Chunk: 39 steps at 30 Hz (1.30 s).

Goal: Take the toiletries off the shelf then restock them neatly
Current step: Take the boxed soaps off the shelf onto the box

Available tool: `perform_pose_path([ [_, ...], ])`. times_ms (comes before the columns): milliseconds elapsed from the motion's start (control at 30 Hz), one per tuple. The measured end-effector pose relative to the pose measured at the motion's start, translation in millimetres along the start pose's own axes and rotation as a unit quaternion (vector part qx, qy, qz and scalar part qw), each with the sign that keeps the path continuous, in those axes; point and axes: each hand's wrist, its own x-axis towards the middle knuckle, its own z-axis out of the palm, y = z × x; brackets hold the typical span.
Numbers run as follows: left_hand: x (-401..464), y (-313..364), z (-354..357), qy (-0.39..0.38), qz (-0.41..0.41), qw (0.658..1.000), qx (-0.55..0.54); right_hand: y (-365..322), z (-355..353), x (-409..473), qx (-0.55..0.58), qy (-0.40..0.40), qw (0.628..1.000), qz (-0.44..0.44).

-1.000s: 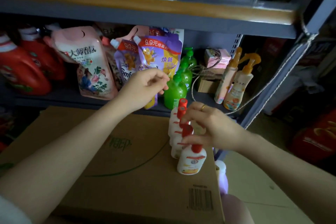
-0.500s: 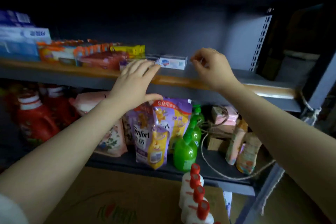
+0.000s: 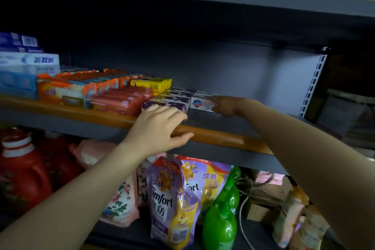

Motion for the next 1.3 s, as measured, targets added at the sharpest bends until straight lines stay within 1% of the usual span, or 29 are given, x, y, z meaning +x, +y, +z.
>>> perform_pose_path([
  [67, -1, -1, 1, 0.002, -0.007, 1.000, -0.017, 7, 1, -1, -0.016, -0.012, 1.000, -0.004],
  [233, -2, 2, -1, 0.007, -0.014, 1.000, -0.018, 9, -12, -34, -0.049, -0.001, 0.998, -0.036],
  [300, -2, 3, -2, 0.002, -0.014, 1.000, -0.021, 7, -22, -50, -0.044, 0.037, 0.997, -0.058],
  [367, -2, 3, -3, 0.002, -0.011, 1.000, -0.023, 7, -27, -54, 0.013, 0.090, 0.995, -0.050],
  [400, -2, 3, -4, 0.001, -0.012, 1.000, -0.024, 7, -27, -51, 0.045, 0.086, 0.995, -0.032],
  [433, -2, 4, -4, 0.000, -0.014, 1.000, -0.025, 6, -25, -47, 0.062, 0.051, 0.997, -0.010],
  [500, -2, 4, -5, 0.000, -0.016, 0.999, -0.027, 5, -18, -35, 0.039, -0.038, 0.998, 0.011],
  [533, -2, 4, -6, -0.002, -0.018, 0.999, -0.028, 4, -15, -31, 0.025, -0.056, 0.998, 0.007],
  [567, -3, 4, -6, -0.005, -0.019, 0.999, -0.028, 2, -14, -30, 0.019, -0.057, 0.998, 0.001],
  [633, -4, 5, -7, -0.014, -0.022, 0.999, -0.027, -1, -16, -37, 0.032, -0.028, 0.999, -0.021],
  [700, -4, 5, -8, -0.020, -0.029, 0.999, -0.024, -6, -16, -54, 0.058, 0.036, 0.996, -0.048],
  [767, -3, 5, -8, -0.018, -0.052, 0.998, -0.020, -13, -15, -74, 0.131, 0.123, 0.981, -0.076],
  [800, -2, 6, -9, -0.019, -0.073, 0.997, -0.019, -19, -16, -85, 0.178, 0.153, 0.968, -0.092],
  [867, -1, 11, -13, -0.011, -0.126, 0.991, -0.039, -29, -18, -110, 0.258, 0.177, 0.941, -0.127],
  [900, 1, 16, -18, 0.008, -0.155, 0.985, -0.079, -33, -19, -122, 0.293, 0.182, 0.927, -0.146],
  [933, 2, 23, -25, 0.044, -0.175, 0.974, -0.138, -36, -19, -134, 0.328, 0.183, 0.912, -0.166],
  [967, 5, 33, -36, 0.084, -0.184, 0.957, -0.208, -39, -19, -145, 0.365, 0.183, 0.894, -0.187],
  [1000, 7, 42, -47, 0.109, -0.180, 0.940, -0.269, -41, -18, -153, 0.404, 0.177, 0.873, -0.207],
  [1033, 10, 52, -59, 0.114, -0.165, 0.933, -0.299, -42, -15, -160, 0.439, 0.165, 0.854, -0.225],
  [1100, 12, 68, -79, 0.097, -0.135, 0.936, -0.311, -47, -9, -171, 0.481, 0.130, 0.830, -0.252],
  [1133, 12, 75, -87, 0.081, -0.136, 0.937, -0.312, -50, -5, -175, 0.492, 0.110, 0.823, -0.261],
  [1233, 9, 83, -101, 0.020, -0.171, 0.933, -0.315, -57, 8, -184, 0.503, 0.082, 0.821, -0.258],
  [1267, 7, 83, -103, 0.000, -0.184, 0.928, -0.324, -57, 12, -186, 0.504, 0.080, 0.821, -0.256],
  [1300, 4, 83, -103, -0.013, -0.196, 0.916, -0.350, -56, 16, -189, 0.510, 0.082, 0.819, -0.250],
])
